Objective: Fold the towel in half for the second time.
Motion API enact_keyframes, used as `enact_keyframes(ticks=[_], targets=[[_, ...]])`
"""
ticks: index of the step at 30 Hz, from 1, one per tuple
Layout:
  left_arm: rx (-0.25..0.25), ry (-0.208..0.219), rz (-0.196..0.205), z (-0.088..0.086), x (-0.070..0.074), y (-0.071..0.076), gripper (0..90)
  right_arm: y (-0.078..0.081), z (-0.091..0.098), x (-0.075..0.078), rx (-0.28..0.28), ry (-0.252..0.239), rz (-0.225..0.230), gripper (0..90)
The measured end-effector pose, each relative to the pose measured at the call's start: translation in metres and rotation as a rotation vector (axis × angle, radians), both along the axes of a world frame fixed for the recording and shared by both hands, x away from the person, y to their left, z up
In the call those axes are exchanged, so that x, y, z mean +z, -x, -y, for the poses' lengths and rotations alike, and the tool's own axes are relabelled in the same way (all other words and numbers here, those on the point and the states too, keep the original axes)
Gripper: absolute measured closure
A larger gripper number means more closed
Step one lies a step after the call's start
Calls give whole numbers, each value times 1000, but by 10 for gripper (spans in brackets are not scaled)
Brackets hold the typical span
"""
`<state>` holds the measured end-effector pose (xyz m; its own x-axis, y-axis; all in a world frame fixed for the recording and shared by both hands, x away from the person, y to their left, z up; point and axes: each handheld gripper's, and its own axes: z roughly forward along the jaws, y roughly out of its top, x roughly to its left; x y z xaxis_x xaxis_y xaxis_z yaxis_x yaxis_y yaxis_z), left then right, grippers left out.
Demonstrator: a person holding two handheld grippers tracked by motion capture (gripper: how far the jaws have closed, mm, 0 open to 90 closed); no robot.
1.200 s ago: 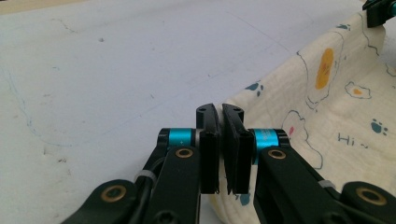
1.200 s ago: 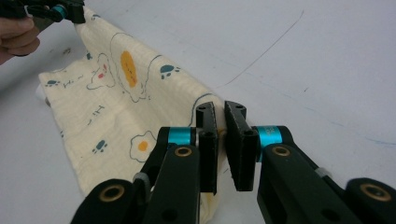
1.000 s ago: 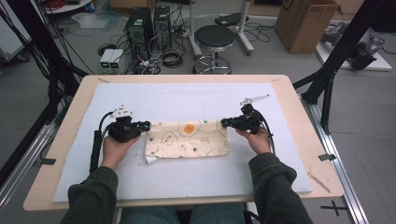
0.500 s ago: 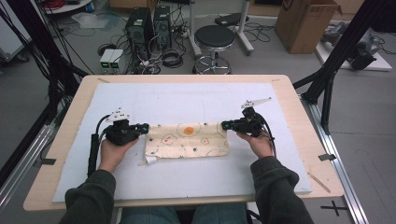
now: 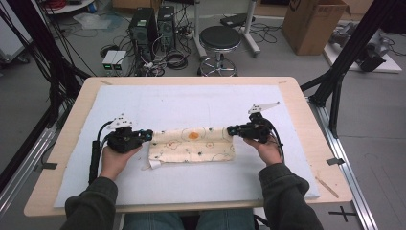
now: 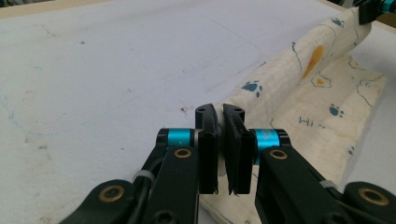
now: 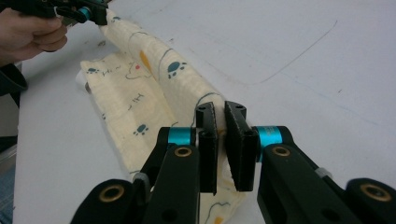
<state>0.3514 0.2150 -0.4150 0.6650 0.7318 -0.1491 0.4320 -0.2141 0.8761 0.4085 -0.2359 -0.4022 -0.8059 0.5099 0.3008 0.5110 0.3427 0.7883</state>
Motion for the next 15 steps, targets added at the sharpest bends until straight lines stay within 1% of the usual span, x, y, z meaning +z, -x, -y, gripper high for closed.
enact_keyframes(ticks=[2,3,4,7,8,15], targets=[[-5,1,3,0,-2,2,841,1,0,-2,1,10,-15,836],[-7,-6,0,-1,-3,3,841,2,1,-2,4,12,-10,837],[-10,-4,1,-1,-4,4,840,2,1,-3,2,8,-6,836],[-18,-3,0,-1,-5,6,838,4,0,-4,11,14,-10,836],[-19,0,2,-1,-5,7,838,5,0,-4,6,15,-10,836],[-40,-8,10,2,-5,13,836,10,1,-8,19,29,-13,836]])
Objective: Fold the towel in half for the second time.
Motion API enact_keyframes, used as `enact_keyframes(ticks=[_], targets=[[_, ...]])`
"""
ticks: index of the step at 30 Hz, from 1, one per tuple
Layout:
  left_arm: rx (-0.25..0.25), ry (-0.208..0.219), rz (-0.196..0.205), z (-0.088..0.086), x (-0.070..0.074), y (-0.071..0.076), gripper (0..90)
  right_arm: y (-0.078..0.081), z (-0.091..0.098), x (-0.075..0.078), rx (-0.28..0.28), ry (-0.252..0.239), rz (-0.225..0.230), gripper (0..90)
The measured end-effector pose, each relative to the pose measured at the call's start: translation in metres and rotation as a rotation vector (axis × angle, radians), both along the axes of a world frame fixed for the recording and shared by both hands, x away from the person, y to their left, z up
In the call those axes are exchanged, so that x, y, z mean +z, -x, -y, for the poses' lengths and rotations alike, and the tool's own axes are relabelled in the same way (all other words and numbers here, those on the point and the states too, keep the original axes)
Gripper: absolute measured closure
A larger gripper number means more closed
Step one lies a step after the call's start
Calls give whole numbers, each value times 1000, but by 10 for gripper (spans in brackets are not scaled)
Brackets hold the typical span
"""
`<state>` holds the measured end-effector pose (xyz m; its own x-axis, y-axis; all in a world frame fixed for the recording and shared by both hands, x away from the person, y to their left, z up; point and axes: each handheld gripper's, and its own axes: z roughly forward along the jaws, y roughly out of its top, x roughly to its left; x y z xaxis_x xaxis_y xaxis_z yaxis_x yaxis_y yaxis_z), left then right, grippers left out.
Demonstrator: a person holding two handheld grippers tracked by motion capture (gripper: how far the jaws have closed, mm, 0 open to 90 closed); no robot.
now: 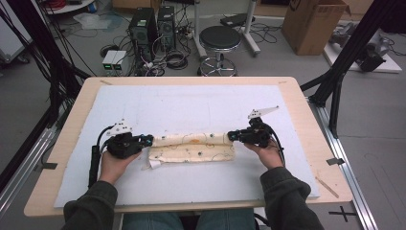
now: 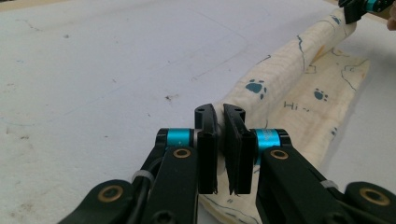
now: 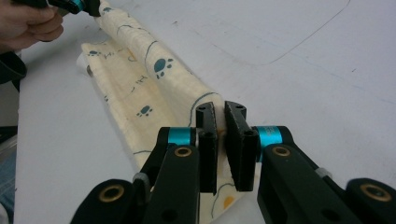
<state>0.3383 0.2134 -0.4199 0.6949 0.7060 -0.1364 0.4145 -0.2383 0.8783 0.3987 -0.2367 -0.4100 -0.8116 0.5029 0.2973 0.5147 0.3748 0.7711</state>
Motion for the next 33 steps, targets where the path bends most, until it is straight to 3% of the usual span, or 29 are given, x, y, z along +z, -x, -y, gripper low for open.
enact_keyframes(ticks=[21,33], targets=[[-66,-77,11,6,5,17,830,18,5,-6,19,4,17,834],[-69,-106,-11,3,-7,24,827,30,4,-10,42,23,25,827]])
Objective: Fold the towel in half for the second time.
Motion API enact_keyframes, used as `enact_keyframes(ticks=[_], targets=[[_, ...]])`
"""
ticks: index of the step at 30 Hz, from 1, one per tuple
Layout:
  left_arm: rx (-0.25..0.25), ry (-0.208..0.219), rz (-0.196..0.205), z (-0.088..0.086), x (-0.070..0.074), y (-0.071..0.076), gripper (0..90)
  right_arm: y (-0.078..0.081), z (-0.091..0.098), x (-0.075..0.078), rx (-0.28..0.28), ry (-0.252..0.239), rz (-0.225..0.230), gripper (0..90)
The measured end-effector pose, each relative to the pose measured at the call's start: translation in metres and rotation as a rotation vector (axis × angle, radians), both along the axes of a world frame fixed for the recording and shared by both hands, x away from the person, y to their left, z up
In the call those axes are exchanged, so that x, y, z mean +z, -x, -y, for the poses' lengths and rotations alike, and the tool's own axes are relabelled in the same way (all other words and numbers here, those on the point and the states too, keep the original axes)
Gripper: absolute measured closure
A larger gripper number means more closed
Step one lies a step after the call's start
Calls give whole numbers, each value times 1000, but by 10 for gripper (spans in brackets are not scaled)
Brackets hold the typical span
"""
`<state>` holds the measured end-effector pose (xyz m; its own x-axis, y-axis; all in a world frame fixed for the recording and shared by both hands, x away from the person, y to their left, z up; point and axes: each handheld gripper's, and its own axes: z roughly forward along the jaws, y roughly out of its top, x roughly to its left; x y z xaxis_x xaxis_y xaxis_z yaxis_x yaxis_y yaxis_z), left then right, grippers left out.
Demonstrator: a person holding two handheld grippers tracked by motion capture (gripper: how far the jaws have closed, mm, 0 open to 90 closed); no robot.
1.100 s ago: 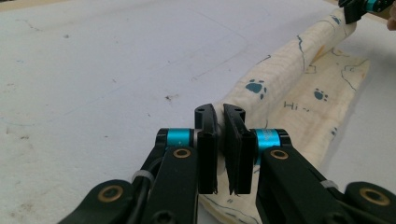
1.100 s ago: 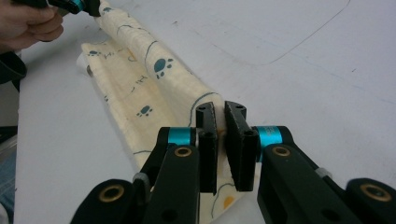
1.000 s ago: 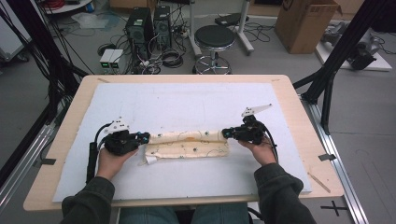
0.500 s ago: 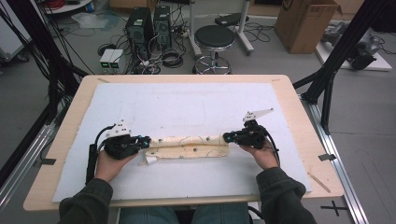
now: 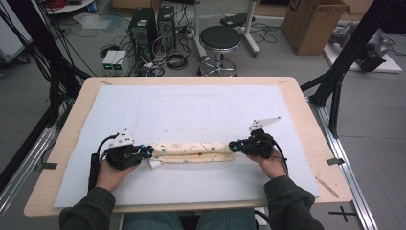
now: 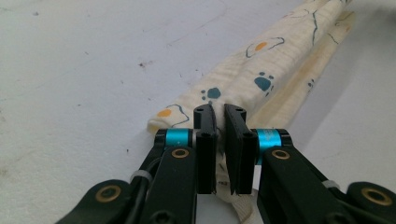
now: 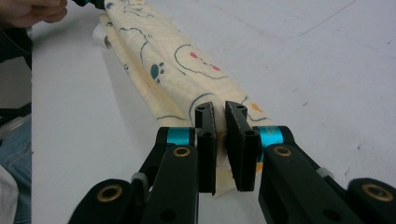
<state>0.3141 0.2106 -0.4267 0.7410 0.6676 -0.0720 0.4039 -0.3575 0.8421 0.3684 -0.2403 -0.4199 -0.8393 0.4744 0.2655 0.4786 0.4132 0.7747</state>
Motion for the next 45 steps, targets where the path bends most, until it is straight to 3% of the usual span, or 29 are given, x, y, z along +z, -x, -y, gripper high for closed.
enact_keyframes(ticks=[12,18,26,31,33,35,38,45], targets=[[-9,-25,-25,-2,-8,6,806,13,0,-10,23,38,-9,803],[-28,-35,-52,-1,-12,8,726,16,1,-15,29,45,-24,752],[-40,30,-36,-6,2,12,543,18,3,-4,36,-11,-16,585],[-40,60,-16,-5,12,11,502,17,0,9,34,-35,13,587],[-46,68,-3,-1,17,9,524,15,-6,12,37,-26,18,647],[-54,64,4,8,20,6,655,13,-16,14,52,-23,21,728],[-84,22,-1,26,21,0,807,10,-33,15,75,-9,18,801],[-121,-6,-39,57,10,-14,880,0,-70,9,135,20,-9,859]])
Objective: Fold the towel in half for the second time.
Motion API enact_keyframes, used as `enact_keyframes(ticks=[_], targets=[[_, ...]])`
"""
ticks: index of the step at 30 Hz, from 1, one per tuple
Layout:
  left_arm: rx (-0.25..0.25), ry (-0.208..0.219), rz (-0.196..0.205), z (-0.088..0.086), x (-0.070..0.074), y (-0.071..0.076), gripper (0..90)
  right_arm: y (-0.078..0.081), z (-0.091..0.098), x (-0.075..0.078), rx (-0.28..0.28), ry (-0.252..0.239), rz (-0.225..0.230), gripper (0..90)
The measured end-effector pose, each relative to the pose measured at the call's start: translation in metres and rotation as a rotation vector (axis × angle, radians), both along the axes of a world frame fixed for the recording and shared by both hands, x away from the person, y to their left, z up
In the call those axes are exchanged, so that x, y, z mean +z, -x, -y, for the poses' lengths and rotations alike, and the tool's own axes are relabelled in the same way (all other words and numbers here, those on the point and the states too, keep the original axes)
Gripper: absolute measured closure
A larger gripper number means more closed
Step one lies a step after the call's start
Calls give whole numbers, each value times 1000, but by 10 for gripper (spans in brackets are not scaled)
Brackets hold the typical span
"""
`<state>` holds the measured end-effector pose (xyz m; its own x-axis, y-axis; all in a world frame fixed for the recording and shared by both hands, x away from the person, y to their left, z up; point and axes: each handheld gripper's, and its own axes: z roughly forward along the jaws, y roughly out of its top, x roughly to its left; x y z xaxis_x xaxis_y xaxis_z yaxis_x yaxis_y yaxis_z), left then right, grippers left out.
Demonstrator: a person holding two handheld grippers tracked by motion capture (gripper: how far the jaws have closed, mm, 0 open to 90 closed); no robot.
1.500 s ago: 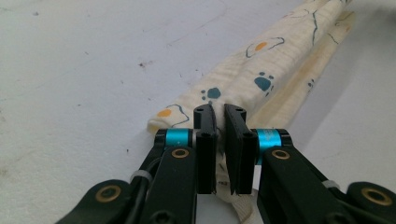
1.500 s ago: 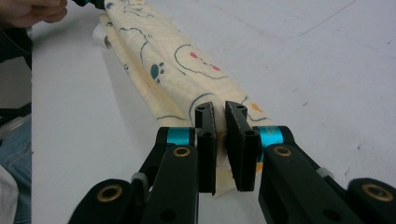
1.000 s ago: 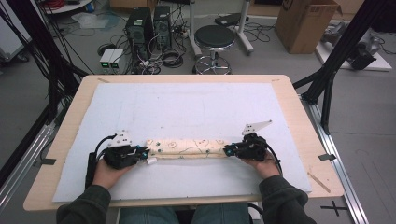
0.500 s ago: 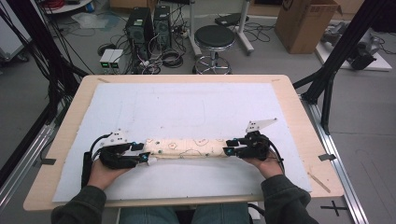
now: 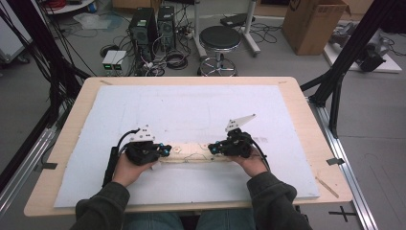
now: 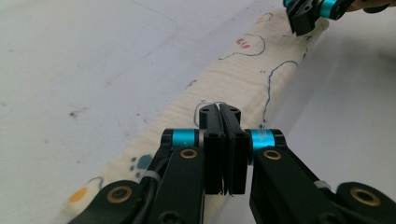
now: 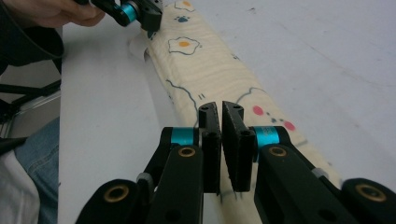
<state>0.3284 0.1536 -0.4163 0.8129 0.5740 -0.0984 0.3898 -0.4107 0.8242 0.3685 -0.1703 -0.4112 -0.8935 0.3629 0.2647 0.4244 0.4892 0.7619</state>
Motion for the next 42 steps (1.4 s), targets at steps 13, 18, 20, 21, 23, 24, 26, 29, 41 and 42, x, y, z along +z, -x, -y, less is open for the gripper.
enact_keyframes(ticks=[13,18,20,21,23,24,26,29,41,42], targets=[[-43,-108,-75,-1,-15,4,884,1,-20,-21,60,127,-14,861],[-46,-121,-76,-5,-14,7,882,3,-14,-22,57,133,-5,860],[-48,-128,-82,-7,-16,8,880,4,-10,-23,56,140,2,860],[-46,-116,-82,-9,-17,9,880,4,-8,-23,50,138,3,859],[-38,-96,-93,-12,-20,10,880,5,-2,-24,42,136,4,851],[-38,-93,-95,-13,-21,10,880,5,1,-23,34,135,8,848],[-34,-93,-93,-14,-21,11,880,6,7,-23,27,135,7,838],[-38,-87,-91,-13,-20,12,867,7,17,-24,8,129,16,824],[41,-35,-44,-40,-4,1,835,10,37,-16,-28,98,80,692],[39,-49,-51,-41,-7,1,833,10,38,-17,-29,103,83,686]])
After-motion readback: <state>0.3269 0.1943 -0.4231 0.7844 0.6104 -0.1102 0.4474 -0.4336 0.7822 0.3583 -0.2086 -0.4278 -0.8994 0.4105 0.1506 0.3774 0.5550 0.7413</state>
